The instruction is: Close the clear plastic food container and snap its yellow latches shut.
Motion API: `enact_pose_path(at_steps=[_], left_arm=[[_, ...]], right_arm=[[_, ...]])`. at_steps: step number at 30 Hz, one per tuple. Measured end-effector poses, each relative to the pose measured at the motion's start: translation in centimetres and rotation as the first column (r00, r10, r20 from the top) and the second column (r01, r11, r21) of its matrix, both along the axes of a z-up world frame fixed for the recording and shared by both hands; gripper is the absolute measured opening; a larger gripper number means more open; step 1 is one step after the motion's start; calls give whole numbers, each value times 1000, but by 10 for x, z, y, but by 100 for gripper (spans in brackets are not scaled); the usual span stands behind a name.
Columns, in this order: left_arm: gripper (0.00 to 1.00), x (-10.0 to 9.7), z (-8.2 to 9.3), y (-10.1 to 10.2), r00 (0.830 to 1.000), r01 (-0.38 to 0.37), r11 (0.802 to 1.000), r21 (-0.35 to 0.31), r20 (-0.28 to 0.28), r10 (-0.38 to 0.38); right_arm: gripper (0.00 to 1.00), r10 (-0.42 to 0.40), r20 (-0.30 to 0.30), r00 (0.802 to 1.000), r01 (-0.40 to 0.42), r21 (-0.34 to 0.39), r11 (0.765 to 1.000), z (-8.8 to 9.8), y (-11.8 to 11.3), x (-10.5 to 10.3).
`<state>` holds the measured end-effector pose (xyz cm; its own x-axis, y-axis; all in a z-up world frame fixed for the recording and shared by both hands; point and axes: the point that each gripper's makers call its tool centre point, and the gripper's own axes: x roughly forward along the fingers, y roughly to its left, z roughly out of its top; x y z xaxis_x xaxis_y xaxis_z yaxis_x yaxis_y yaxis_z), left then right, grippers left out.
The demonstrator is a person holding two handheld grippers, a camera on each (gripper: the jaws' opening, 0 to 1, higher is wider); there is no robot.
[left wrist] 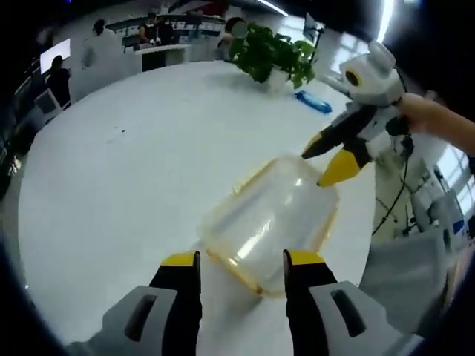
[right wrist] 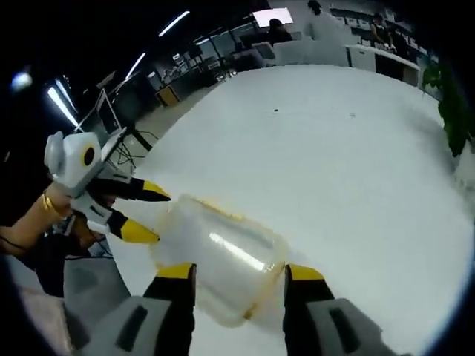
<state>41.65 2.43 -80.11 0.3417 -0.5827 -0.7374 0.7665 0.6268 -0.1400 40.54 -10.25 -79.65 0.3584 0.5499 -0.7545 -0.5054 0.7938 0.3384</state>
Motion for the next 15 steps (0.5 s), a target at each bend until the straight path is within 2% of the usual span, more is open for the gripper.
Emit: enact_pose_path(at_steps=[4,7,10,15], left_arm=[[42,3,6,2,998,21,999,26,64,-23],[41,1,9,-3,993,55,998,26,99,-57],[40,0,11,-10,990,67,998,18,123,-68],[40,-1,6,-17,989,79,997,10,122,-80]], right_arm=[[37,89,31,996,-89,5,996,10,13,-1],[32,168,58,984,-166,-30,986,11,21,-1],[30,272,76,959,-265,-82,961,9,33,-3],[27,328,105,939,-314,-134,940,6,44,3]])
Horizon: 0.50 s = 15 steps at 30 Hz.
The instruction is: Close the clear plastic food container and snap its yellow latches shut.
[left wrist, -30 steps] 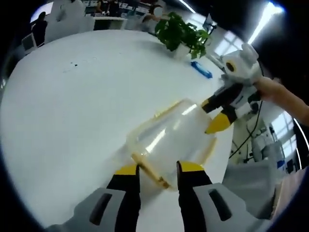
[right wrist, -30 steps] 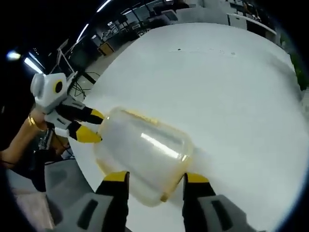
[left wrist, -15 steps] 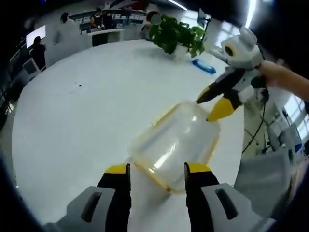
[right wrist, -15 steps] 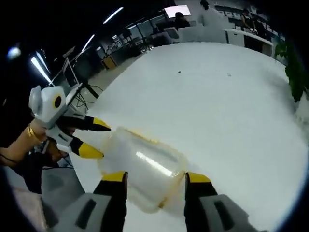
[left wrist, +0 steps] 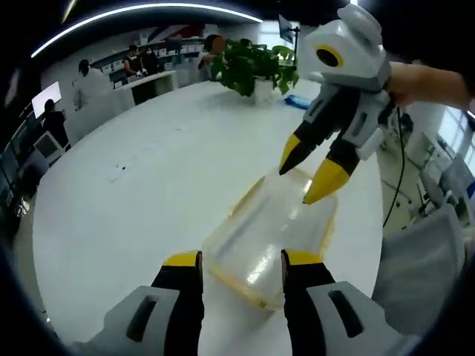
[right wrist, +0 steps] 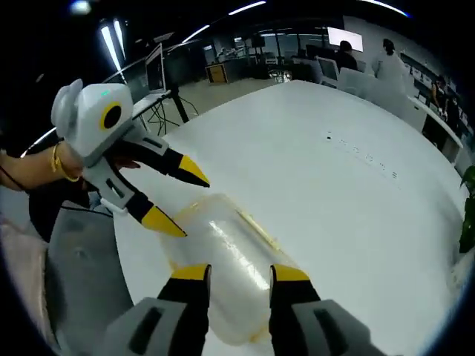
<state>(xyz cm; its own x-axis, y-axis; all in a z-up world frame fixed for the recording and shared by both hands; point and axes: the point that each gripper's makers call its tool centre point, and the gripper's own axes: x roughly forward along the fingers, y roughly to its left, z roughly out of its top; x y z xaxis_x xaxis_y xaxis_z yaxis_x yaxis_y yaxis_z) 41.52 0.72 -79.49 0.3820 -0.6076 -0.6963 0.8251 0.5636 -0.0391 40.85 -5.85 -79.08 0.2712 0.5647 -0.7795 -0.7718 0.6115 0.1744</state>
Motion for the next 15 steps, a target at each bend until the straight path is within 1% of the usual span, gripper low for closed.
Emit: enact_pose_path(at_steps=[1,4,7,9,13,15], left_arm=[[40,-1,0,-1,1000,7,1000,2,5,-7],[40,-1,-2,-3,998,50,998,32,37,-51],[40,-1,-10,1,997,67,995,78,41,-70],[39,-1,-7,-1,997,64,997,49,45,-66],[39,-2,-6,-9,991,104,993,51,80,-108],[39,-6,-5,-15,988,129,991,39,84,-132]], right_arm=[[26,4,2,1000,-4,0,1000,-1,1,2],[26,13,-17,1000,-13,6,1000,-3,5,6],[25,13,-26,1000,-12,5,1000,-5,6,11],[25,20,-30,999,-19,7,1000,-5,7,12],[24,35,-39,999,-34,18,999,-6,12,13],[24,53,-34,998,-53,20,998,-6,14,13]])
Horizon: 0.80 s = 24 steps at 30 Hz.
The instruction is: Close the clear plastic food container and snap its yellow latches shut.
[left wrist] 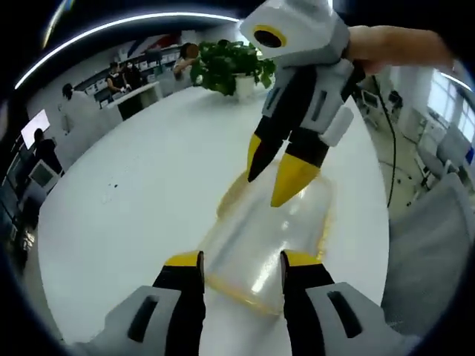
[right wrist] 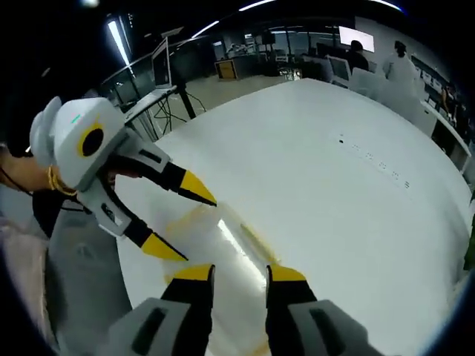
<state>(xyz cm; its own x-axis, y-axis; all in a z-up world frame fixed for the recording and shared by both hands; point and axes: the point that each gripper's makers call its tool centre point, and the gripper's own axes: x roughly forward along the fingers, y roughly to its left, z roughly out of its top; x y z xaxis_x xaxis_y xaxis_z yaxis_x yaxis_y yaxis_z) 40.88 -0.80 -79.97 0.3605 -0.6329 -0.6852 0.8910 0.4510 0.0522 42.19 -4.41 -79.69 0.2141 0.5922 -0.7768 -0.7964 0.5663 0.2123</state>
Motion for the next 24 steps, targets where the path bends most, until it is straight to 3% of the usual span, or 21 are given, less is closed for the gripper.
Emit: enact_pose_path(at_steps=[2,6,11,16,19,20,24], left_arm=[[40,-5,-1,-6,1000,30,1000,-9,-8,-30],[43,-13,-1,-16,996,81,996,-43,-28,-82],[43,-15,-1,-21,990,141,989,-44,-2,-141],[54,-29,0,-29,975,222,972,-78,-17,-224],[56,-33,-8,-27,968,250,967,-42,-17,-251],[58,-33,-8,-30,959,282,959,-33,24,-282],[58,-33,-12,-30,957,282,959,21,58,-283]], right_arm=[[25,20,3,1000,-20,-7,1000,-1,2,0],[37,126,20,992,-124,-74,989,-7,1,-1],[40,189,13,982,-188,-84,979,-9,7,0],[42,276,-15,961,-276,-117,954,-14,12,2],[43,332,-49,942,-336,-135,932,-16,16,-1],[44,358,-61,932,-363,-152,919,-18,16,-2],[44,409,-97,907,-420,-179,890,-23,16,-1]])
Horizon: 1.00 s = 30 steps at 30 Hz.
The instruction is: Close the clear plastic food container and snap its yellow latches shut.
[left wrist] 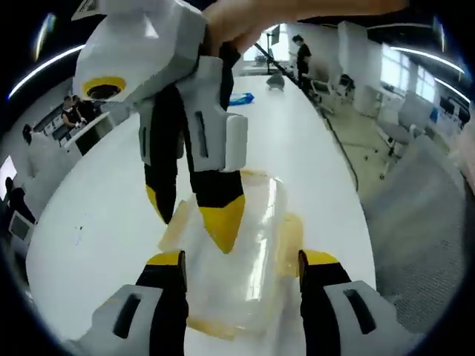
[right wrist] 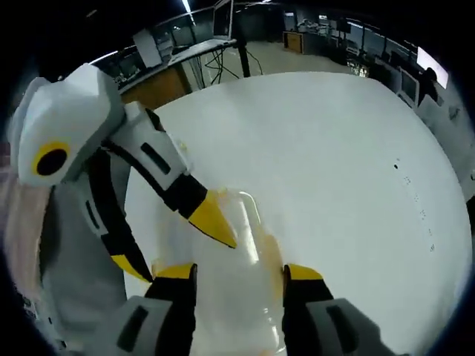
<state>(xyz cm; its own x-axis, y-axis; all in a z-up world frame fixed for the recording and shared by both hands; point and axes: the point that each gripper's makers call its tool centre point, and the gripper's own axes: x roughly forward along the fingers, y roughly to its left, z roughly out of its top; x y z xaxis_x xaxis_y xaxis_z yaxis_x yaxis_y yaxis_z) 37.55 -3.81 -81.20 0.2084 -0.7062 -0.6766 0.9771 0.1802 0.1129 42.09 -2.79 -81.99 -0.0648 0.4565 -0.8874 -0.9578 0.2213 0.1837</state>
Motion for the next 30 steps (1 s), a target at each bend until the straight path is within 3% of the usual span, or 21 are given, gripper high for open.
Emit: enact_pose_path(at_steps=[2,3,7,17,23,26,27,28,30], left_arm=[[54,5,-1,1,998,-2,1000,27,66,0],[54,0,-3,-2,999,7,1000,17,46,-8],[52,0,-5,-4,991,49,998,34,120,-53],[47,0,-6,-7,996,33,996,84,81,-40],[47,0,-7,-5,997,19,996,86,73,-26],[47,0,-7,-5,997,16,995,94,71,-23],[47,1,-6,-8,997,21,996,84,67,-27],[47,2,-6,-6,998,9,996,86,67,-15],[47,2,-6,-8,998,6,997,83,68,-12]], right_arm=[[45,13,-24,1000,-13,-6,1000,0,2,0],[45,17,-35,999,-18,-10,1000,-1,2,0],[45,32,-58,998,-34,-33,999,-2,1,0],[43,82,-128,988,-97,-117,988,-8,4,-1],[42,91,-166,982,-110,-113,988,-10,3,-1],[42,89,-208,974,-116,-119,986,-11,4,-2],[41,79,-269,960,-121,-141,983,-9,0,-12],[41,91,-228,969,-121,-120,985,-8,4,-2],[41,100,-225,969,-130,-122,984,-6,3,-4]])
